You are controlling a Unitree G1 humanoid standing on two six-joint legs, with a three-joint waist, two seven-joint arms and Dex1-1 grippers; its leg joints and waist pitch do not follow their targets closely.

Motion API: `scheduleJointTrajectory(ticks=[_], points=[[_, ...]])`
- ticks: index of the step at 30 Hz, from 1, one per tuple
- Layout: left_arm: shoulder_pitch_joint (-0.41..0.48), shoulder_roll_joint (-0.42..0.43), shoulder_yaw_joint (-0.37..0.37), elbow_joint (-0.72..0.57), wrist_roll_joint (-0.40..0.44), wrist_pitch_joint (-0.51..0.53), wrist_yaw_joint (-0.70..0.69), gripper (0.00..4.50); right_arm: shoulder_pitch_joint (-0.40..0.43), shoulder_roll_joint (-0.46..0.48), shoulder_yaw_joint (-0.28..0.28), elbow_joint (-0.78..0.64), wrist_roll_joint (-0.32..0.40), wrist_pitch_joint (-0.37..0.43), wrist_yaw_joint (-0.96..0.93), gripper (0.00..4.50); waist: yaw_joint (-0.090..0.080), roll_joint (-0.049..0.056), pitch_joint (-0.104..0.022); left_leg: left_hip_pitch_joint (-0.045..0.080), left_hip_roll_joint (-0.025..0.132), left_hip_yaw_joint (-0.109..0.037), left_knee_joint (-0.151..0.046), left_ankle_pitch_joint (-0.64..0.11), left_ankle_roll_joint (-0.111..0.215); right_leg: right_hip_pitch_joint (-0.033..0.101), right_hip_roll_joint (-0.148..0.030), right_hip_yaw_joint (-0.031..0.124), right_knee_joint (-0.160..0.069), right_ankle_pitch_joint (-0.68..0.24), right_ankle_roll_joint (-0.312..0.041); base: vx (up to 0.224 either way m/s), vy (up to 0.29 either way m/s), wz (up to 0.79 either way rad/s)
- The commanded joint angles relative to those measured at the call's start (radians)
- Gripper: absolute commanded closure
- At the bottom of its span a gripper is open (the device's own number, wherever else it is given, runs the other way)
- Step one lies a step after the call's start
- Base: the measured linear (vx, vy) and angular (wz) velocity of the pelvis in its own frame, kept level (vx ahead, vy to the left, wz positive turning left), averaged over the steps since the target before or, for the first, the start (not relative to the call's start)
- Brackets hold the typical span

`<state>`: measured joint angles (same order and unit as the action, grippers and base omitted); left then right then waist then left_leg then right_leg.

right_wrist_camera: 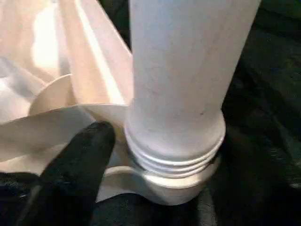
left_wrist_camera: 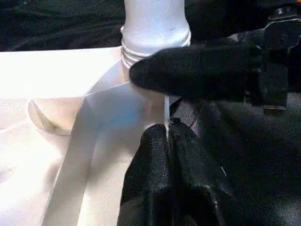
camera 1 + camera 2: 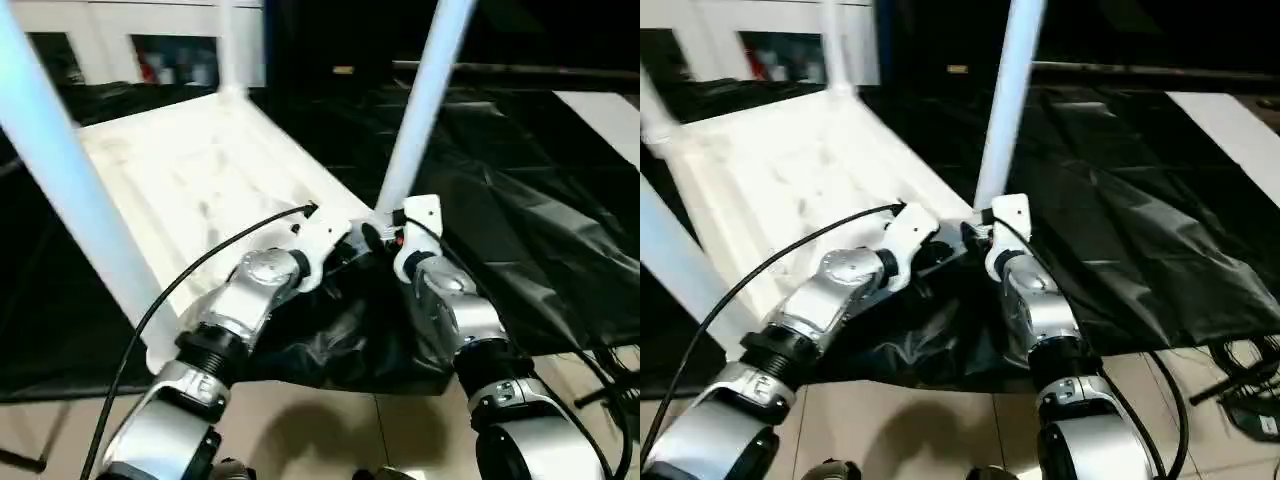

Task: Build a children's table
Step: Rotate leg to tighten

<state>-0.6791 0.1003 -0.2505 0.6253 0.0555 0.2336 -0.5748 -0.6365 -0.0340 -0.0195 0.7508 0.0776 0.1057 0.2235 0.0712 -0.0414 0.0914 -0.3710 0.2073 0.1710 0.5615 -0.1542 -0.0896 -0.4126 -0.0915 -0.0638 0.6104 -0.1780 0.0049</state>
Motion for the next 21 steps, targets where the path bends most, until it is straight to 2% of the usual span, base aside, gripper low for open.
scheduleJointTrajectory(ticks=[1, 2, 4, 6, 7, 8, 9, 10, 12, 15, 21], points=[[0.025, 0.014, -0.012, 0.003, -0.012, -0.029, -0.062, 4.5, 0.015, -0.01, 0.061, -0.025, 0.018, -0.004, 0.115, 0.55, 0.008, 0.001, -0.067, -0.001, 0.01, 0.001, -0.065, -0.273, 0.019, 0.05, -0.042, 0.038, -0.088, -0.285, -0.152, 0.0, 0.0, 0.0], [0.032, 0.025, -0.013, -0.001, -0.015, -0.045, -0.086, 4.5, 0.021, -0.026, 0.069, -0.042, 0.017, -0.006, 0.152, 0.55, 0.008, 0.002, -0.067, 0.0, 0.009, 0.002, -0.064, -0.267, 0.021, 0.049, -0.043, 0.038, -0.087, -0.274, -0.157, 0.0, 0.0, 0.0], [0.067, 0.07, -0.018, -0.044, -0.048, -0.096, -0.205, 4.5, 0.055, -0.105, 0.111, -0.12, 0.004, -0.014, 0.299, 0.55, 0.012, -0.001, -0.071, -0.002, 0.011, 0.001, -0.061, -0.234, 0.034, 0.058, -0.043, 0.037, -0.082, -0.227, -0.169, 0.0, 0.0, 0.0], [0.073, 0.077, -0.019, -0.052, -0.054, -0.1, -0.222, 4.5, 0.061, -0.117, 0.116, -0.131, 0.002, -0.015, 0.322, 0.55, 0.008, -0.001, -0.073, -0.004, 0.012, 0.003, -0.059, -0.209, 0.051, 0.057, -0.043, 0.038, -0.075, -0.178, -0.191, 0.0, 0.0, 0.0], [0.085, 0.092, -0.02, -0.073, -0.068, -0.1, -0.255, 4.5, 0.072, -0.14, 0.124, -0.151, 0.001, -0.014, 0.359, 0.55, 0.009, 0.001, -0.076, 0.001, 0.014, 0.006, -0.055, -0.187, 0.055, 0.055, -0.042, 0.039, -0.07, -0.136, -0.212, 0.0, 0.0, 0.0], [0.097, 0.108, -0.02, -0.094, -0.082, -0.101, -0.289, 4.5, 0.084, -0.165, 0.131, -0.172, 0.002, -0.012, 0.398, 0.55, 0.01, -0.002, -0.079, 0.002, 0.015, 0.006, -0.053, -0.172, 0.058, 0.056, -0.042, 0.039, -0.065, -0.109, -0.223, 0.0, 0.0, 0.0], [0.106, 0.121, -0.021, -0.111, -0.092, -0.102, -0.314, 4.5, 0.093, -0.185, 0.137, -0.187, 0.004, -0.01, 0.427, 0.55, 0.012, -0.002, -0.079, -0.003, 0.014, 0.007, -0.051, -0.139, 0.072, 0.06, -0.04, 0.039, -0.058, -0.053, -0.243, 0.0, 0.0, 0.0], [0.115, 0.134, -0.02, -0.126, -0.101, -0.102, -0.337, 4.5, 0.101, -0.203, 0.143, -0.201, 0.004, -0.007, 0.455, 0.55, 0.014, -0.001, -0.078, -0.001, 0.016, 0.007, -0.05, -0.136, 0.083, 0.059, -0.04, 0.038, -0.055, -0.031, -0.251, 0.0, 0.0, 0.0], [0.132, 0.157, -0.014, -0.157, -0.123, -0.095, -0.384, 4.5, 0.12, -0.242, 0.158, -0.233, 0.011, 0.002, 0.518, 0.55, 0.015, 0.002, -0.079, 0.004, 0.019, 0.008, -0.049, -0.145, 0.088, 0.056, -0.039, 0.038, -0.054, -0.027, -0.265, 0.0, 0.0, 0.0], [0.152, 0.182, -0.005, -0.191, -0.149, -0.09, -0.43, 4.5, 0.137, -0.275, 0.162, -0.268, 0.026, 0.02, 0.578, 0.55, 0.02, 0.0, -0.076, 0.004, 0.02, 0.01, -0.048, -0.147, 0.099, 0.055, -0.041, 0.039, -0.052, -0.03, -0.272, 0.0, 0.0, 0.0], [0.187, 0.228, 0.004, -0.239, -0.178, -0.077, -0.482, 4.5, 0.155, -0.312, 0.154, -0.323, 0.075, 0.049, 0.674, 0.55, 0.021, -0.001, -0.07, 0.005, 0.021, 0.009, -0.052, -0.194, 0.076, 0.052, -0.043, 0.041, -0.061, -0.118, -0.25, 0.0, 0.0, 0.0]])
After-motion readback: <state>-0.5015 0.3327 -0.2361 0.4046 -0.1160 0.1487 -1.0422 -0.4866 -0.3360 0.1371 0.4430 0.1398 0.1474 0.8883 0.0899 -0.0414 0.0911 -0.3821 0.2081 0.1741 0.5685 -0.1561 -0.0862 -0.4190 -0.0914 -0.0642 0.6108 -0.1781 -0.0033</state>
